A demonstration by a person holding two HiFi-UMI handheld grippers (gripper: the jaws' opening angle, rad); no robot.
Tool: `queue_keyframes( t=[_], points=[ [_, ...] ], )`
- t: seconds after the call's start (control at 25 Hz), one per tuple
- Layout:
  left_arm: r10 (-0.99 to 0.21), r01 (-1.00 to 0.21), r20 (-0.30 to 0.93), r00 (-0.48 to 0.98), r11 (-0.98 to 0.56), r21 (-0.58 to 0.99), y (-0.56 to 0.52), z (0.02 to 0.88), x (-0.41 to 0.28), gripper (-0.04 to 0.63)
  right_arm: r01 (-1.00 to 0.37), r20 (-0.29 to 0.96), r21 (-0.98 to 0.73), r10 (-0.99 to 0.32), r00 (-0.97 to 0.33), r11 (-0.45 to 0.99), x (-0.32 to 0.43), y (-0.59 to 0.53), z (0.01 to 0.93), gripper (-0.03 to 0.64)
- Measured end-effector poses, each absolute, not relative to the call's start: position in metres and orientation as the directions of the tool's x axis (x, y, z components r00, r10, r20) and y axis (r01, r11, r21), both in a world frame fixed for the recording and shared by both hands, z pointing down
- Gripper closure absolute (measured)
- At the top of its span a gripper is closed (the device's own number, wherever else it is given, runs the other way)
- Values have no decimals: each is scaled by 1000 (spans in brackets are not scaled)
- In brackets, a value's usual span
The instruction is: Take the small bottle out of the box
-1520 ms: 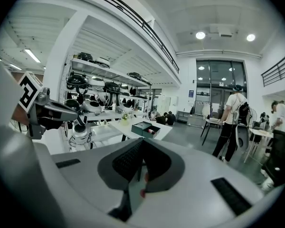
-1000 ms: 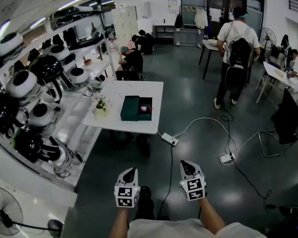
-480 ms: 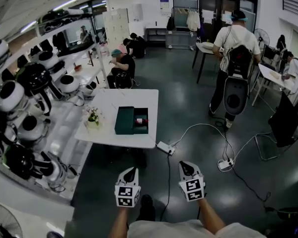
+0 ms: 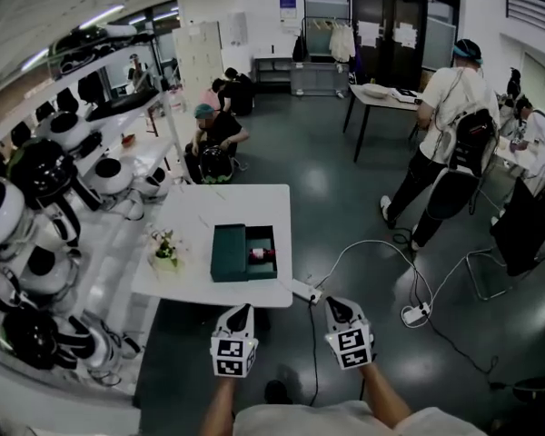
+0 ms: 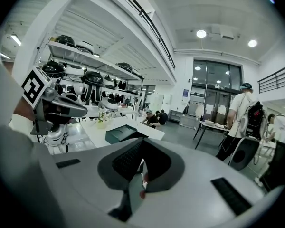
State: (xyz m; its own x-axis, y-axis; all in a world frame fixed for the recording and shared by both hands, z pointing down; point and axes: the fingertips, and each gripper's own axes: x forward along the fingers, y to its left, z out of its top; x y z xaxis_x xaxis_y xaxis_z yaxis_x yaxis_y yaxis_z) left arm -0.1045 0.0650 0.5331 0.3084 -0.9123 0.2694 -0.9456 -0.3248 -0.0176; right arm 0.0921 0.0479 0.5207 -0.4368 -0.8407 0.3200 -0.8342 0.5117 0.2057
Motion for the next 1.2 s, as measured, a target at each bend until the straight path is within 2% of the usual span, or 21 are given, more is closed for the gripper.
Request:
queue_keyframes(
  t=[0.32,0.76,1.2],
  points=[
    [-904,-934,257,343,-357,-11,-11,534,-136,577,-847,326,220,-855,-404,484,62,-14,523,595],
    [-874,-906,268,406,-424,-9,-59,542,-135,577,-869,364,225,-865,-344,441,61,-39,540,595],
    [-863,-908,313,397,-419,-6,-89,560,-143,577,-851,400,208,-835,-377,483,44,-76,557,595]
  ],
)
